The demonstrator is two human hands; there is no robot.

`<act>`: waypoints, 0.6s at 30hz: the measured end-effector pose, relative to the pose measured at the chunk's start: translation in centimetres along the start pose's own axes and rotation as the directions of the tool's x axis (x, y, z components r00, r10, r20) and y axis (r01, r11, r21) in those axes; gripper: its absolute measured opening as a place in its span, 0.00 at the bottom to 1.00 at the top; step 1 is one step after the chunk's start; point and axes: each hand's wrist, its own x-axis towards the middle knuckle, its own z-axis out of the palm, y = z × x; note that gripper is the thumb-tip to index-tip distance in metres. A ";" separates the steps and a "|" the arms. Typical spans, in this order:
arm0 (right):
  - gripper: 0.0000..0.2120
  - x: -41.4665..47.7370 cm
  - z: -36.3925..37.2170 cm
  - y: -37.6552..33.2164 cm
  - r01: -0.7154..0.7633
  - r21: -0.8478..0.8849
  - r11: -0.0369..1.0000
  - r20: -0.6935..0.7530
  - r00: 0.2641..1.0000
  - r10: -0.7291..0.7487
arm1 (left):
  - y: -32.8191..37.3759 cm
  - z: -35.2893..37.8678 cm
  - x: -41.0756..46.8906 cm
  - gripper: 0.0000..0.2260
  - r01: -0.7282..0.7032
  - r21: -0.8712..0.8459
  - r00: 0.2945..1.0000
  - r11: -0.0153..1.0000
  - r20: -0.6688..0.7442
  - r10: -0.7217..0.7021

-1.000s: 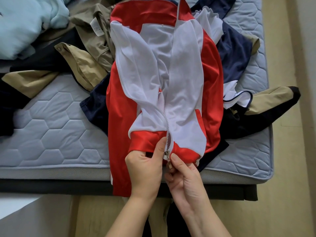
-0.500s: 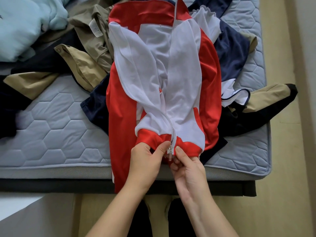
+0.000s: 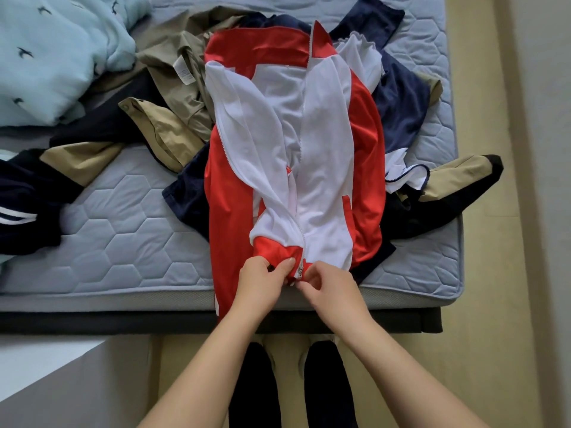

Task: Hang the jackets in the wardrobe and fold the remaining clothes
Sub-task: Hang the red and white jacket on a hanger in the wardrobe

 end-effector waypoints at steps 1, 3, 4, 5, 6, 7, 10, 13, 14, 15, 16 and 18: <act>0.03 0.0 0.0 -0.2 0.019 -0.064 0.998 -0.001 1.000 -0.019 | 0.2 -0.2 0.1 0.29 -0.002 0.008 1.000 1.000 0.005 0.002; 0.02 0.0 -0.1 -0.5 0.039 -0.107 0.993 -0.012 0.999 -0.041 | 0.6 -0.6 0.2 0.27 0.015 0.024 1.000 1.000 0.004 -0.015; 0.03 -0.1 -0.1 -0.7 0.034 -0.080 0.996 -0.013 0.999 -0.035 | 0.9 -0.8 0.3 0.24 0.030 0.033 1.000 0.999 0.005 -0.031; 0.05 -0.2 -0.1 -0.9 0.024 -0.049 0.999 -0.013 1.000 -0.024 | 1.1 -0.9 0.4 0.21 0.041 0.038 0.999 0.998 0.008 -0.042; 0.08 -0.3 -0.1 -1.2 0.009 -0.036 0.999 -0.011 1.000 -0.009 | 1.2 -1.1 0.4 0.18 0.047 0.045 0.999 0.998 0.013 -0.048; 0.10 -0.4 -0.1 -1.3 -0.002 -0.046 0.999 -0.017 1.000 0.001 | 1.3 -1.1 0.4 0.16 0.048 0.053 0.999 0.997 0.017 -0.049; 0.08 -0.3 -0.3 -1.5 0.016 -0.172 0.985 -0.067 0.997 -0.027 | 1.4 -1.2 0.4 0.15 0.044 0.085 0.998 0.995 0.031 -0.047; 0.09 0.2 -0.6 -1.3 0.114 -0.335 0.935 -0.035 0.990 -0.133 | 1.9 -1.4 0.4 0.16 0.042 0.106 0.998 0.994 0.045 -0.047; 0.10 0.4 -0.7 -1.2 0.162 -0.372 0.914 0.016 0.986 -0.168 | 2.2 -1.5 0.4 0.17 0.041 0.115 0.998 0.992 0.043 -0.046; 0.11 0.6 -1.0 -1.1 0.201 -0.391 0.898 0.067 0.979 -0.190 | 2.3 -1.7 0.4 0.18 0.040 0.137 0.998 0.990 0.044 -0.046; 0.11 0.9 -1.4 -1.1 0.228 -0.411 0.883 0.108 0.974 -0.201 | 2.5 -1.8 0.3 0.18 0.034 0.172 0.998 0.984 0.046 -0.042; 0.07 1.4 -2.3 -1.1 0.279 -0.516 0.810 0.140 0.960 -0.241 | 2.7 -2.1 -0.3 0.21 0.003 0.270 0.999 0.963 0.032 -0.013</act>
